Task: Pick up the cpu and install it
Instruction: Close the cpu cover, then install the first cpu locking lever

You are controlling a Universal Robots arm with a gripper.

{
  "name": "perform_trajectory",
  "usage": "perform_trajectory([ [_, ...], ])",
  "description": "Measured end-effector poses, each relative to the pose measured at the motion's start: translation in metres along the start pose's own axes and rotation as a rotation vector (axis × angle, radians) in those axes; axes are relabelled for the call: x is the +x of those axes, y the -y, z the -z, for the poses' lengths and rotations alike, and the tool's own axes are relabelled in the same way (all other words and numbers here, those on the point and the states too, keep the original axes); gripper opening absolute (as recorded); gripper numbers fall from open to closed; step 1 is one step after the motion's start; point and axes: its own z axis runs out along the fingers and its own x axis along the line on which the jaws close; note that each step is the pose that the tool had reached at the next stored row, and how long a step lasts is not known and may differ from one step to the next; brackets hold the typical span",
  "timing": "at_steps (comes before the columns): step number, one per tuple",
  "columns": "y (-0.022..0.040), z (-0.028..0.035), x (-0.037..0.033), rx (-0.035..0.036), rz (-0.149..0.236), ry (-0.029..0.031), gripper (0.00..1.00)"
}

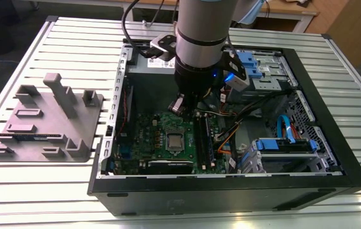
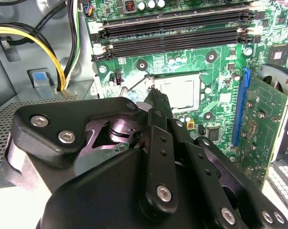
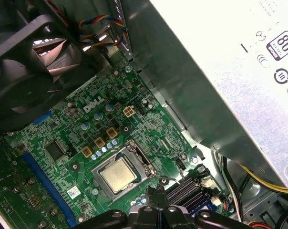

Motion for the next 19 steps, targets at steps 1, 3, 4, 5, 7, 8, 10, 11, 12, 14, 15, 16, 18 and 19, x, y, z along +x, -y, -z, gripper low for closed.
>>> perform_trajectory([
  [1, 0.0000, 0.0000, 0.0000, 0.0000, 0.000, 0.0000, 0.10],
  [3, 0.0000, 0.0001, 0.0000, 0.0000, 0.000, -0.0001, 0.10],
  [4, 0.0001, 0.0002, 0.0002, 0.0001, 0.000, -0.0003, 0.10],
  [5, 0.0002, 0.0003, 0.0007, 0.0001, 0.000, -0.0004, 0.10],
  [7, 0.0008, 0.0002, 0.0021, 0.0000, 0.000, -0.0002, 0.10],
  [8, 0.0012, 0.0001, 0.0033, 0.0001, 0.000, -0.0001, 0.10],
  [10, 0.0020, 0.0001, 0.0058, 0.0001, 0.000, -0.0002, 0.10],
  [11, 0.0022, 0.0001, 0.0065, 0.0001, 0.000, -0.0002, 0.10],
  [12, 0.0022, 0.0001, 0.0066, 0.0001, 0.000, -0.0001, 0.10],
  [14, 0.0023, 0.0001, 0.0066, 0.0000, 0.000, -0.0001, 0.10],
  [15, 0.0024, 0.0001, 0.0078, 0.0000, 0.000, -0.0001, 0.10],
  [16, 0.0026, 0.0001, 0.0090, 0.0001, 0.000, 0.0000, 0.10],
  [18, 0.0026, 0.0001, 0.0091, 0.0000, 0.000, 0.0001, 0.10],
  [19, 0.0026, 0.0005, 0.0091, 0.0000, 0.000, 0.0000, 0.10],
])
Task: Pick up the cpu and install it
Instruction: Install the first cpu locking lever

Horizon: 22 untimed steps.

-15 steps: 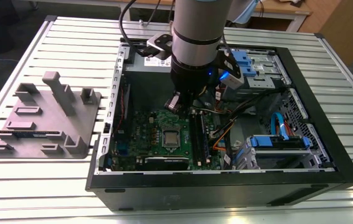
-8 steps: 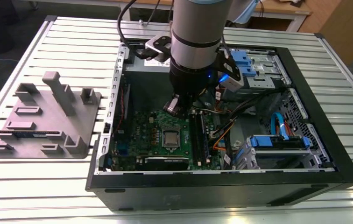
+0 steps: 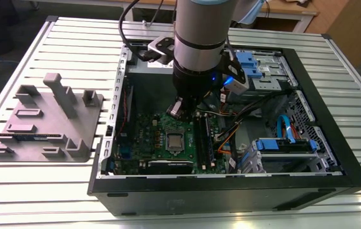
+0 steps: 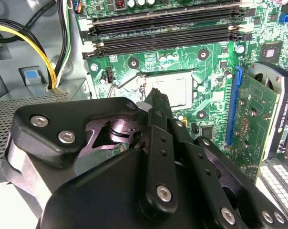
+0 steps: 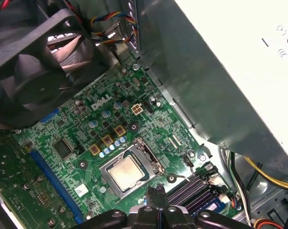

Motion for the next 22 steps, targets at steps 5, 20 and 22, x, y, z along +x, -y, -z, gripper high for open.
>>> perform_trajectory([
  [5, 0.0000, 0.0021, 0.0000, 0.0000, 0.000, 0.0000, 0.10],
  [20, 0.0001, 0.0124, 0.0000, 0.0000, 0.000, 0.0000, 0.10],
  [22, 0.0001, 0.0130, 0.0000, 0.0000, 0.000, 0.0000, 0.10],
])
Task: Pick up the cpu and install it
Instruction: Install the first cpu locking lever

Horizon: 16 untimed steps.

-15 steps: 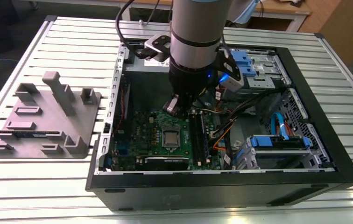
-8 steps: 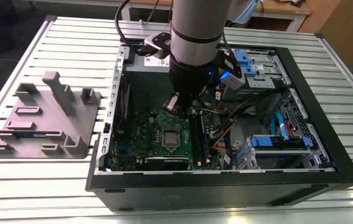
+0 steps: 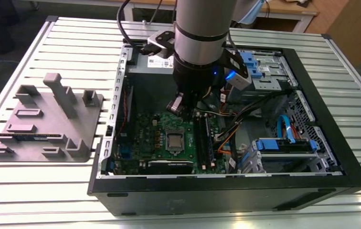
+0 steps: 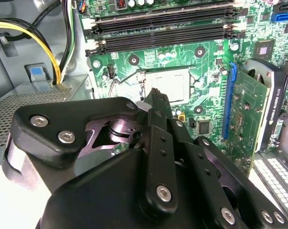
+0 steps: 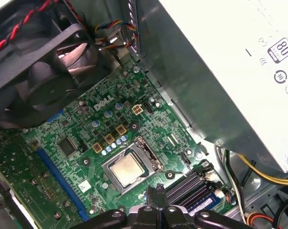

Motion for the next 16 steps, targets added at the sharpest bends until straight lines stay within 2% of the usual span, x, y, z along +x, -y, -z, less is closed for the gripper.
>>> perform_trajectory([
  [16, -0.0004, 0.0034, -0.0006, 0.0000, 0.000, -0.0002, 0.10],
])
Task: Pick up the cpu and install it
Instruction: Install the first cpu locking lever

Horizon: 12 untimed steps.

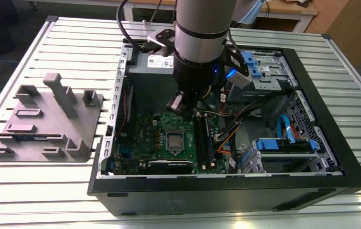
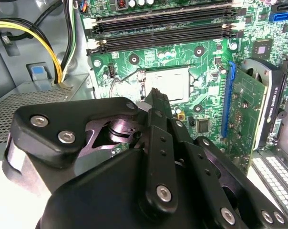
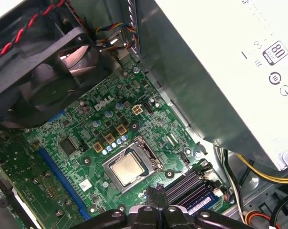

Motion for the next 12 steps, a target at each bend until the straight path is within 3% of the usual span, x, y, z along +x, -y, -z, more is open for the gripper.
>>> perform_trajectory([
  [12, -0.0089, -0.0007, -0.0120, -0.0002, 0.000, 0.0004, 0.10],
])
